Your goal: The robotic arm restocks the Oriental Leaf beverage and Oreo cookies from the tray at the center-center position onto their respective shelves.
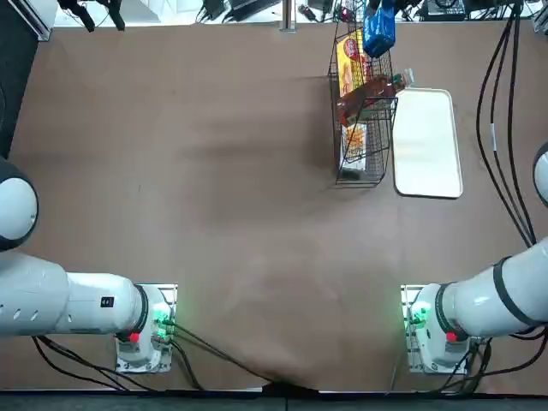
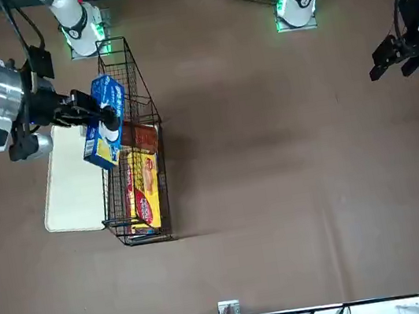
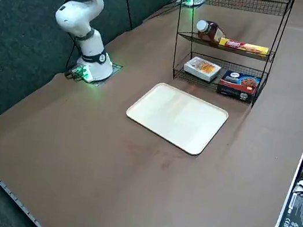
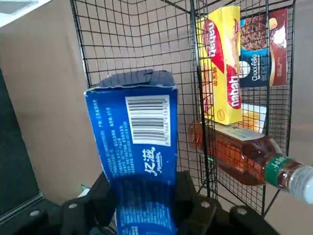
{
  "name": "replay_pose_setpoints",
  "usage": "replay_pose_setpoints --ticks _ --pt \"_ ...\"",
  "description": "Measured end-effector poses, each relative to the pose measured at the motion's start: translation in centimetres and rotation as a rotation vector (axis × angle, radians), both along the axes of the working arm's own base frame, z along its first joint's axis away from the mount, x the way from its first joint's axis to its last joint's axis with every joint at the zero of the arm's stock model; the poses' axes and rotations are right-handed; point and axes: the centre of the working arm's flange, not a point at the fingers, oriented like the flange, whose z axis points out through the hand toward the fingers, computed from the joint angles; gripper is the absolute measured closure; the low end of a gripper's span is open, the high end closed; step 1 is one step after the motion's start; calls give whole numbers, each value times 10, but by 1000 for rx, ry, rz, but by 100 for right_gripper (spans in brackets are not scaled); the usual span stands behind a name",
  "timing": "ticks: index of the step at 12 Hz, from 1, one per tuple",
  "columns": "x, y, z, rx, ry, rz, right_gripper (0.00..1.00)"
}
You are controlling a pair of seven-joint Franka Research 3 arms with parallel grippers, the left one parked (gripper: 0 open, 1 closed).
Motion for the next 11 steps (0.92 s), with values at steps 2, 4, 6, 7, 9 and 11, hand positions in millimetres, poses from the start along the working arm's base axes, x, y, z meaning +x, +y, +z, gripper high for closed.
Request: replay_pose_setpoints --ticks 2,4,6,7,9,11 --pt "1 3 -4 -4 6 6 36" --pt "2 4 -7 -6 10 7 30" --pt "2 4 -7 -6 9 6 9" --pt "2 4 -7 -5 8 6 2" --pt "2 4 -6 -5 7 6 0" --pt "2 4 -6 -5 5 4 0"
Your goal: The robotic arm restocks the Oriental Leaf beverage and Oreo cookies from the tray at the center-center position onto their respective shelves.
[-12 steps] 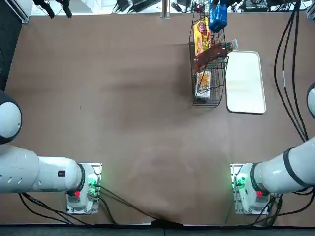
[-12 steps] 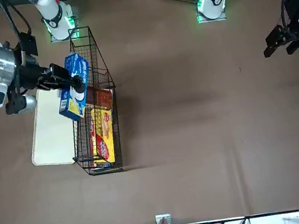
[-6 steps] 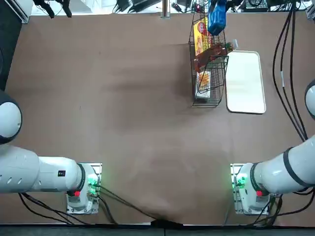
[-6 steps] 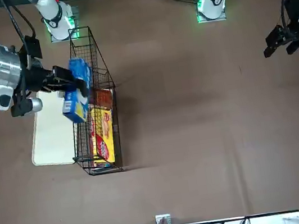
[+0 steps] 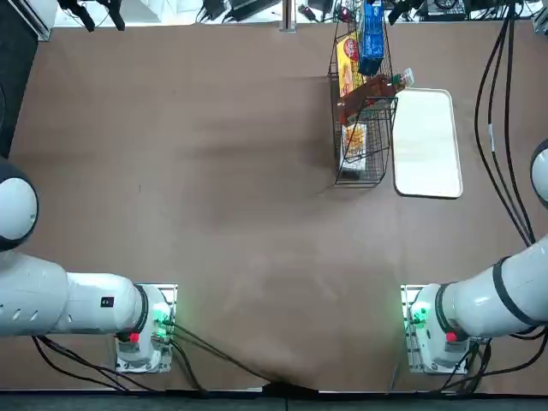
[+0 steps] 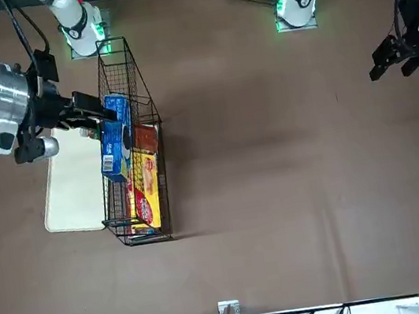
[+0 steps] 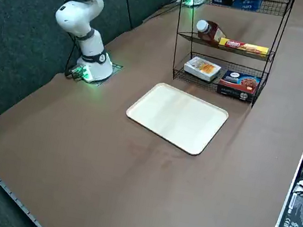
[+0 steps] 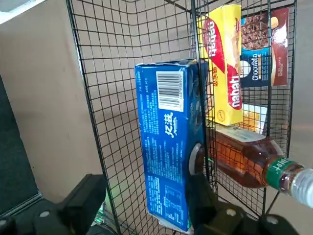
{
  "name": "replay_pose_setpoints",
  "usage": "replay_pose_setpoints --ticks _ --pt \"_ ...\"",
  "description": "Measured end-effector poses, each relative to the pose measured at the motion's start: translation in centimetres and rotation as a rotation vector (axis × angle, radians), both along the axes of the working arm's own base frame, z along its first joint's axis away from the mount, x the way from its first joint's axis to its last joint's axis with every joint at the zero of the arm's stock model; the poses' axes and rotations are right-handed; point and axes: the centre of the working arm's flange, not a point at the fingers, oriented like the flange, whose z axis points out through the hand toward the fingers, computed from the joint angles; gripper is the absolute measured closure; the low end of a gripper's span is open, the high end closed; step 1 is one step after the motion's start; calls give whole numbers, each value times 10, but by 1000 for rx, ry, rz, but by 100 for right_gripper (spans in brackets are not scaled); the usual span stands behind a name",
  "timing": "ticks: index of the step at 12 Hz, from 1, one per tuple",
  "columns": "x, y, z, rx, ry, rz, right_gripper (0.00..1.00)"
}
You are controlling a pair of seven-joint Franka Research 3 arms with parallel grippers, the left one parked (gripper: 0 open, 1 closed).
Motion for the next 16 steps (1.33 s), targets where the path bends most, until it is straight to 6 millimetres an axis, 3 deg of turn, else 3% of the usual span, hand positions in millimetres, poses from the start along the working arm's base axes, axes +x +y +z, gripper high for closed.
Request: replay_pose_setpoints --ticks 2,5,12,16 --pt "1 -3 1 -5 -5 -4 0" --pt "3 -24 7 -84 -39 -22 0" --pt "-20 -77 49 -350 -127 -51 0" --pt "-22 -108 46 -454 -93 -73 0"
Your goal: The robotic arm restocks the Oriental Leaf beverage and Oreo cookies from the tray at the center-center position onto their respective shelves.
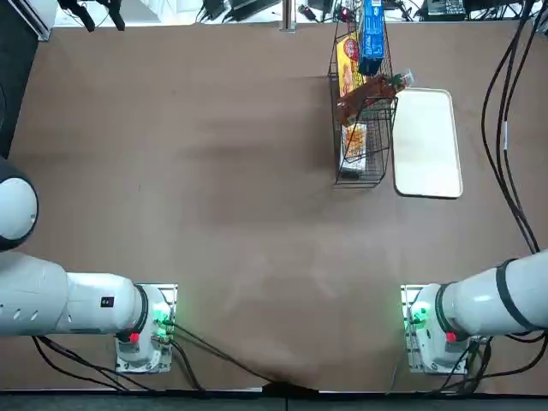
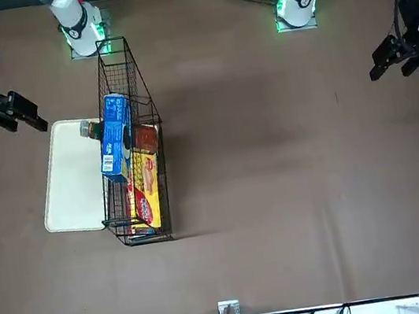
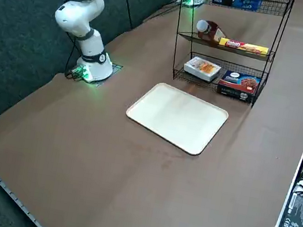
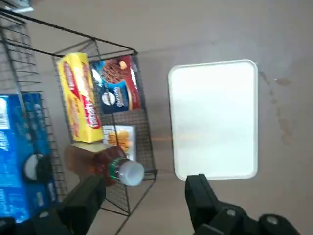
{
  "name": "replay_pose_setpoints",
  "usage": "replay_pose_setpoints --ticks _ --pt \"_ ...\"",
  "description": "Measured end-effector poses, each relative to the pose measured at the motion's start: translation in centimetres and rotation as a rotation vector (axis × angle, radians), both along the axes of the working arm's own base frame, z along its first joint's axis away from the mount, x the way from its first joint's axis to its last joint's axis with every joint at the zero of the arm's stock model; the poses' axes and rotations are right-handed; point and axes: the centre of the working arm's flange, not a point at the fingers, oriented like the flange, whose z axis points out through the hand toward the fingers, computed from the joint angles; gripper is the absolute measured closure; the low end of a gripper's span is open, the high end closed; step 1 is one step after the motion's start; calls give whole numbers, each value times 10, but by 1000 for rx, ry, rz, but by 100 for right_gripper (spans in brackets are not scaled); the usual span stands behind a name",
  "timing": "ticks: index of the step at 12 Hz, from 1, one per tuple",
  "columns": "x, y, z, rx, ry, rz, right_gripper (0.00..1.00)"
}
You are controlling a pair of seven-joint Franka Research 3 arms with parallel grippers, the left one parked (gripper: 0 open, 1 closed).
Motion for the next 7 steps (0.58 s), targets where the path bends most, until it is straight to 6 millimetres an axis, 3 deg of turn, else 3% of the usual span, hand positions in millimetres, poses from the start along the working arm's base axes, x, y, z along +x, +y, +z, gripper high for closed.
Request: replay_pose_setpoints --ticks 7 --pt "-6 -51 -2 -30 49 51 0"
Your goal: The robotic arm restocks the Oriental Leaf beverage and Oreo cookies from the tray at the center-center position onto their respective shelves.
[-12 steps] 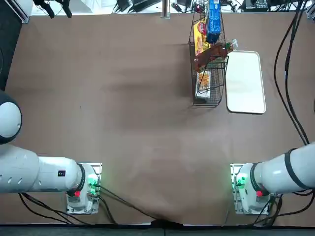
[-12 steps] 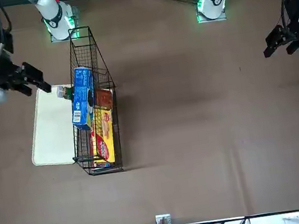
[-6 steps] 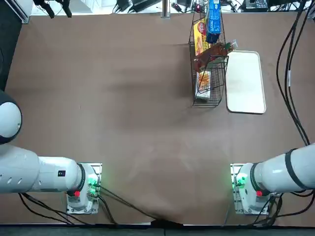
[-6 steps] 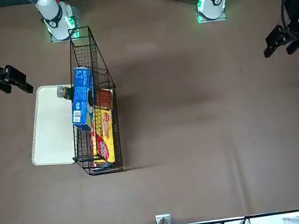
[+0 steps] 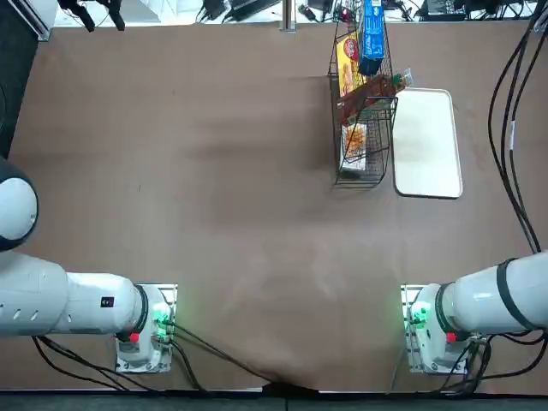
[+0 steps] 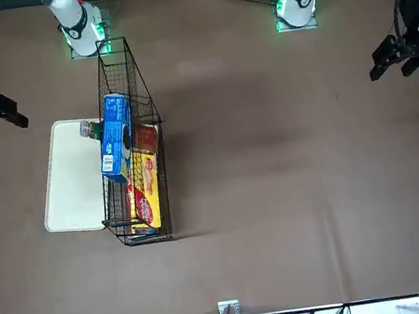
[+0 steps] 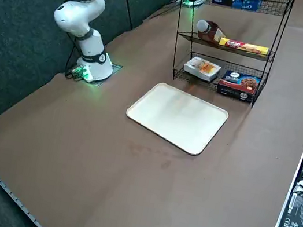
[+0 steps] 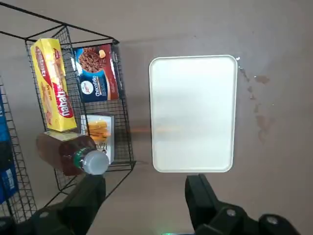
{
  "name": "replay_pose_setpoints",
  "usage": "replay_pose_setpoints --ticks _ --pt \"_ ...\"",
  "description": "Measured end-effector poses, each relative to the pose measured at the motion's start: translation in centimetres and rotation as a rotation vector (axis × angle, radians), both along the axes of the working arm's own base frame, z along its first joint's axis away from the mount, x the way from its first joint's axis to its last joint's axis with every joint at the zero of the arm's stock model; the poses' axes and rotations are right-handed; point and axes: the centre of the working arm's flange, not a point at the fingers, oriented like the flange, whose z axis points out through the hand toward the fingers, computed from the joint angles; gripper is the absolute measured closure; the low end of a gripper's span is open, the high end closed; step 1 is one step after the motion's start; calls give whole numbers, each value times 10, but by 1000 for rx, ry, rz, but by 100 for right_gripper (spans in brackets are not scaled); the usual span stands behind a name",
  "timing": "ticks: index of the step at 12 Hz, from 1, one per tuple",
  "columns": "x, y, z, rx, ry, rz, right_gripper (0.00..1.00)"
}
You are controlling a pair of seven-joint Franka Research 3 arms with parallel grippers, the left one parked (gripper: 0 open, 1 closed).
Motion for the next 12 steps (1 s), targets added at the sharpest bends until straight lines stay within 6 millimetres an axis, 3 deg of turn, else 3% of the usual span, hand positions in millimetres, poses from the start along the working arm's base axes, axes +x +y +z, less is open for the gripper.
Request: replay_pose_setpoints --ticks 6,12 --pt "-14 -48 -7 -5 16 39 0" --pt "-31 -31 -21 -45 -27 75 0"
